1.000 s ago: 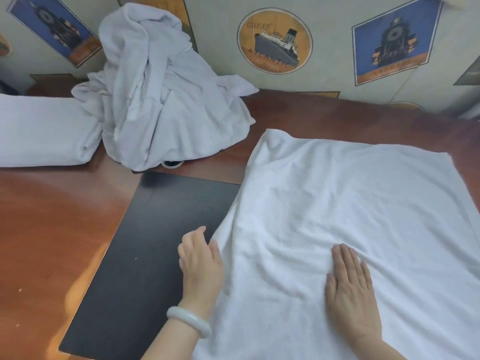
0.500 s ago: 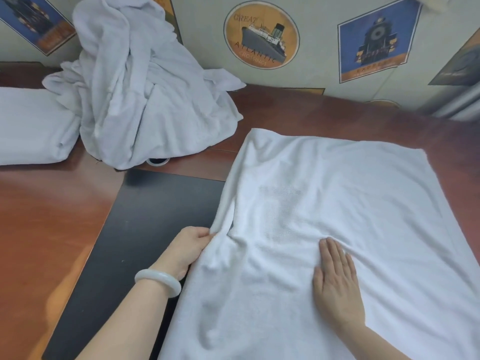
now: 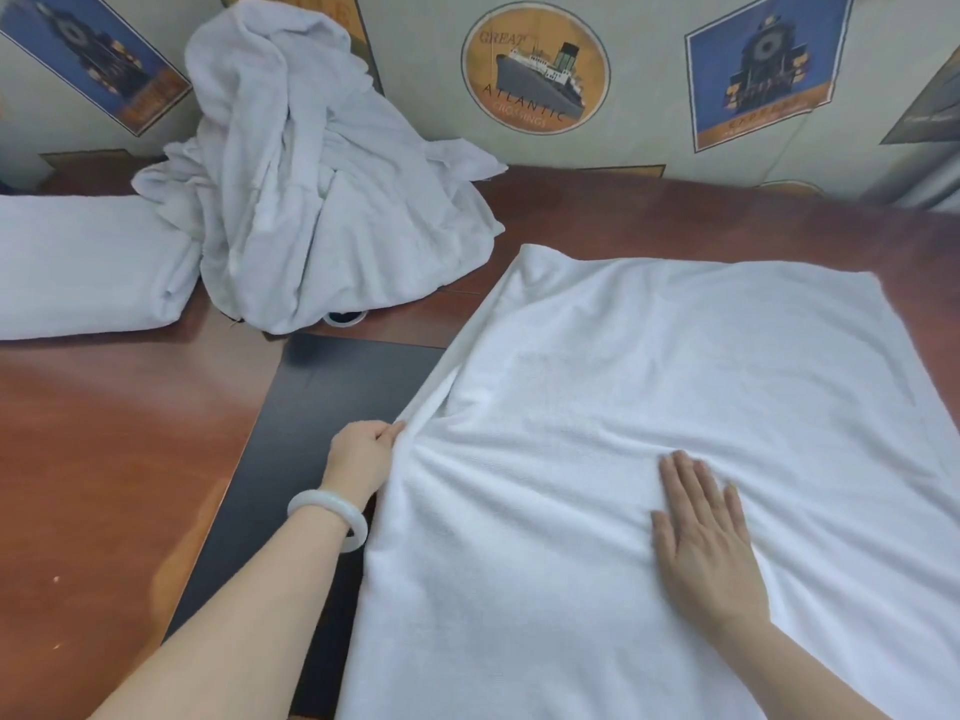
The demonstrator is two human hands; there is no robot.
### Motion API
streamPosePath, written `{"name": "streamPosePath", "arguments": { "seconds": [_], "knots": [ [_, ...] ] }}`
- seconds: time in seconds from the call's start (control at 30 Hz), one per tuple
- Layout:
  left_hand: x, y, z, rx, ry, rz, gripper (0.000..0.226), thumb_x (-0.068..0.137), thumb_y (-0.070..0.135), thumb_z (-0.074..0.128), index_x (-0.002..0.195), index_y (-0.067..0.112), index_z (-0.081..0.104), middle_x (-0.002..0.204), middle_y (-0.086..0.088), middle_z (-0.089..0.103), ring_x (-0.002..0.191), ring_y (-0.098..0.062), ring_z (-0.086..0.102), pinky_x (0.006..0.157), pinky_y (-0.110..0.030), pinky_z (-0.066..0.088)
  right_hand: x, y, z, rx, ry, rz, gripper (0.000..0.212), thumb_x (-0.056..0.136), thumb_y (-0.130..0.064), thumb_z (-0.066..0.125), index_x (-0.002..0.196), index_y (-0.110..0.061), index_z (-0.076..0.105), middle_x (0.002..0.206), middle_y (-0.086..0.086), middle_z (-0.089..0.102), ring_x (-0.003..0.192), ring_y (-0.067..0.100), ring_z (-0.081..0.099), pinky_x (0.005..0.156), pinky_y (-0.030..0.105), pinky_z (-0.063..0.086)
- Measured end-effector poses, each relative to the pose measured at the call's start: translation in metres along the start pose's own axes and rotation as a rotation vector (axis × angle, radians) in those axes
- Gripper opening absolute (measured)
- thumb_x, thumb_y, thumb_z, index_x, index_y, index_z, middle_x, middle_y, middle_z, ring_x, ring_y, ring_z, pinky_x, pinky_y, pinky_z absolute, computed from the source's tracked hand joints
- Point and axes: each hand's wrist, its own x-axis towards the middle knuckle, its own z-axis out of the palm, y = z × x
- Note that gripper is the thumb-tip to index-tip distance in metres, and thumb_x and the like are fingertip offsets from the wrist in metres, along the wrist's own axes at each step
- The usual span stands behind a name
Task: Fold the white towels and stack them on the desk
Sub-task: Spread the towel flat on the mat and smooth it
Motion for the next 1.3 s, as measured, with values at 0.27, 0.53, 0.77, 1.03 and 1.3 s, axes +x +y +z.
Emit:
{"name": "streamPosePath", "arguments": {
  "seconds": [0.27,0.53,0.77,1.03,1.3],
  "knots": [
    [-0.010,0.004,-0.014,-0.329,-0.116,-0.145,0.027,0.093,0.028,0.068,0.090,0.001,0.064,0.083,-0.009,0.070,0.072,-0.022,0.067,0.058,-0.028,0.055,0.007,0.000,-0.004,0.125,-0.019,0.022,0.063,0.094,-0.045,0.017,0.154,-0.026,0.024,0.159,-0.011,0.015,0.149,0.007,0.007,0.122,0.033,-0.005],
    [-0.024,-0.001,-0.009,-0.057,-0.205,0.016,0.015,0.083,0.026,0.076,0.093,0.020,0.067,0.093,0.002,0.068,0.081,-0.010,0.064,0.065,-0.019,0.046,0.044,-0.047,-0.021,0.019,0.232,-0.055,0.034,0.088,-0.019,0.037,0.103,-0.007,0.065,0.111,0.010,0.061,0.105,0.032,0.053,0.096,0.044,0.036],
    [-0.016,-0.003,-0.012,-0.102,-0.100,-0.053,0.009,0.083,0.018,0.076,0.084,0.015,0.068,0.087,-0.001,0.068,0.078,-0.017,0.063,0.066,-0.026,0.048,0.041,-0.093,0.016,0.124,0.052,-0.241,0.056,0.098,-0.025,0.027,0.153,-0.012,0.031,0.161,0.004,0.025,0.150,0.018,0.017,0.121,0.039,0.012],
    [-0.017,-0.019,-0.006,-0.017,0.124,-0.045,0.017,0.094,0.022,0.061,0.085,0.007,0.061,0.085,-0.005,0.062,0.079,-0.022,0.057,0.072,-0.038,0.050,0.044,-0.094,0.011,0.162,0.045,-0.247,0.061,0.094,-0.027,0.031,0.153,-0.011,0.031,0.161,0.004,0.025,0.150,0.017,0.016,0.121,0.040,0.011],
    [0.016,0.038,-0.008,-0.109,-0.076,-0.018,0.029,0.094,0.034,0.061,0.099,0.006,0.057,0.092,-0.002,0.060,0.070,-0.011,0.052,0.055,-0.019,0.037,0.071,-0.114,-0.018,0.115,0.015,-0.143,0.039,0.083,-0.032,0.045,0.117,-0.018,0.058,0.116,0.001,0.057,0.094,0.025,0.059,0.079,0.041,0.044]
  ]
}}
